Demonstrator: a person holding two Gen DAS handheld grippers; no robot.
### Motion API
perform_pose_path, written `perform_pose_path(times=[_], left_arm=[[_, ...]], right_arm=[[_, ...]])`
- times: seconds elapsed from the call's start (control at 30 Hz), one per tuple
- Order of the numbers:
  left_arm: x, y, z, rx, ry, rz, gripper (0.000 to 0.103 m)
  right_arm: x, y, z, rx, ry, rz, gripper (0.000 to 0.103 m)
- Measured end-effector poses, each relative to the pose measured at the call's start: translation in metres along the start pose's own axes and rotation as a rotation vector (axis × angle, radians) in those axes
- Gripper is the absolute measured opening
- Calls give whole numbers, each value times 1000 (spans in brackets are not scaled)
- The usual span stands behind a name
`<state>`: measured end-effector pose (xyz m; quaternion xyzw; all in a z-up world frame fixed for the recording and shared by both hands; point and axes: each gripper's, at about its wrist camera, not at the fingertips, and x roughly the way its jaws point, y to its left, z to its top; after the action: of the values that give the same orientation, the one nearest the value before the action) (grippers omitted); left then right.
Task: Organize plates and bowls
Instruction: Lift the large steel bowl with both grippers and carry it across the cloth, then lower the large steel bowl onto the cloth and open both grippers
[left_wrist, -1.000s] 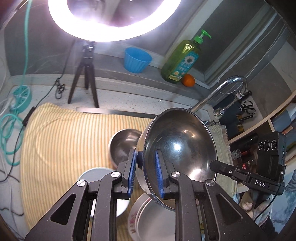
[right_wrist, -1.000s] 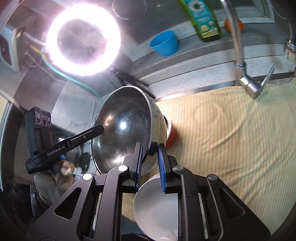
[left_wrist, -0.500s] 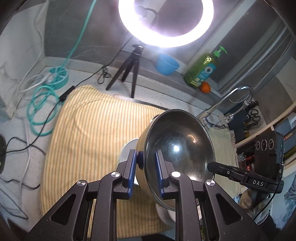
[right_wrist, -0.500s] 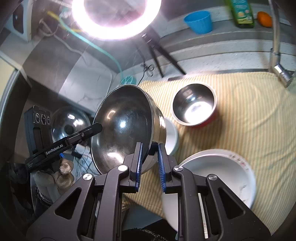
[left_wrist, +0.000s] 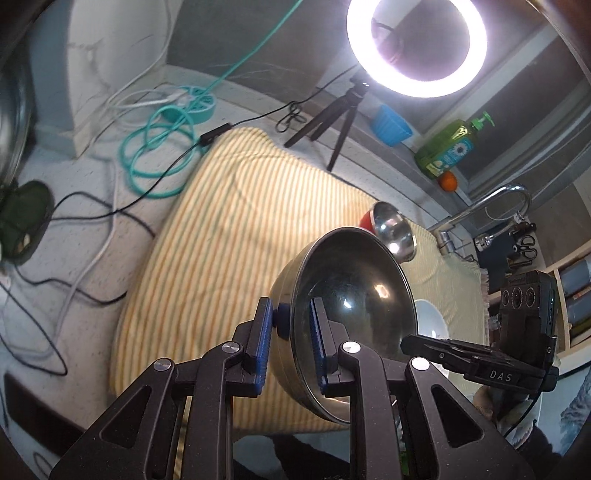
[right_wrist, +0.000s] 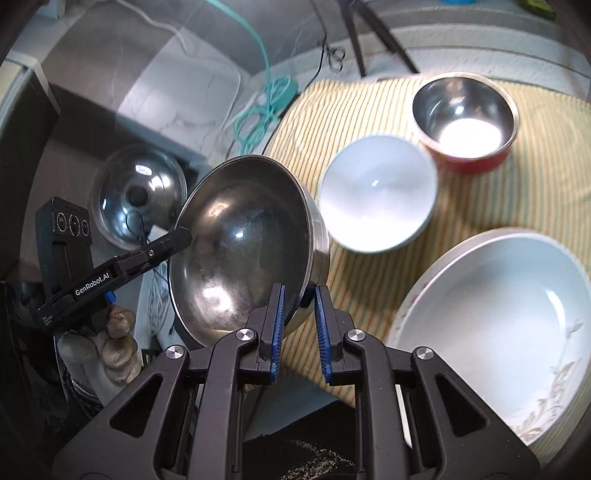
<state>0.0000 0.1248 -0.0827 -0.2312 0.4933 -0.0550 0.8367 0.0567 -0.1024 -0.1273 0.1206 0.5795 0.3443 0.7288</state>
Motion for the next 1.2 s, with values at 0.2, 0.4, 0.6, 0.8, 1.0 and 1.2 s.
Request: perform_pose_path(times=[0.2,0.4,0.6,0.8,1.0,1.2], left_arm=[[6,28,-14,-60,27,15,18],[16,46,-29,-98,54,24,18],[21,54,-35,-121,59,28,18],[26,56,-37,-117,64,31,18],[29,55,-37,-110,65,36,18],[29,55,-37,-110,69,42,22]], right_arm=[[25,9,-8,-18,50,-11,17],[41,10,-11,-23,79,-17,17],[56,10,-12,-28,91,-41,17],[62,4,-12,-22,100,-58,17],[64,5,-12,-31,103,-64,17],[64,5,-11,-42,94,-62,32]])
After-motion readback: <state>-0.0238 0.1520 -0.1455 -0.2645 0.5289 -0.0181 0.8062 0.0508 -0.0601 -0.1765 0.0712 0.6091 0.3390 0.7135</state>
